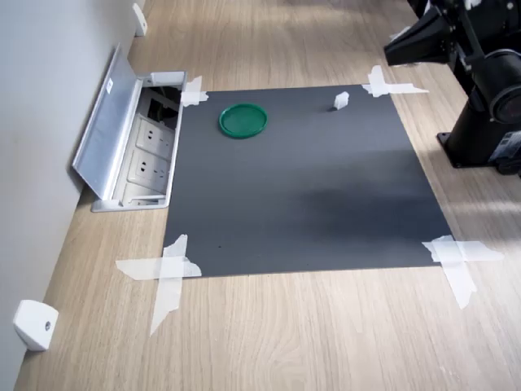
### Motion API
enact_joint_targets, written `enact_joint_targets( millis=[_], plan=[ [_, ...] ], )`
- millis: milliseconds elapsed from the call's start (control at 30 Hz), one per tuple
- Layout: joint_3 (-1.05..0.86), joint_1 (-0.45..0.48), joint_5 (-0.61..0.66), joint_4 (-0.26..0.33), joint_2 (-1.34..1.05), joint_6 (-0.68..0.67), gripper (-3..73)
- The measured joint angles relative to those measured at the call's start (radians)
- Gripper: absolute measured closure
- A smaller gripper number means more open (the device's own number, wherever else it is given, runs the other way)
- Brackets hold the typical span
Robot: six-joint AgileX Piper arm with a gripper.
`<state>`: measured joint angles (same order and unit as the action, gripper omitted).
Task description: Grasp a white terminal and put it on the green lid.
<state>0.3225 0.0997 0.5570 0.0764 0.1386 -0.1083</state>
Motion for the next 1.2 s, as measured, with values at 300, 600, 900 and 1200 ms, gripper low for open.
enact_joint_targets(
  millis=[300, 600, 900, 1200],
  plan=[
    [0.154, 0.000, 0.191, -0.028, 0.176, -0.001, 70.4],
    [0.300, 0.000, 0.439, -0.175, 0.399, -0.043, 70.4],
    [0.397, 0.000, 0.480, -0.244, 0.580, -0.205, 70.4],
    [0.438, 0.006, 0.475, -0.207, 0.782, -0.310, 70.2]
  ],
)
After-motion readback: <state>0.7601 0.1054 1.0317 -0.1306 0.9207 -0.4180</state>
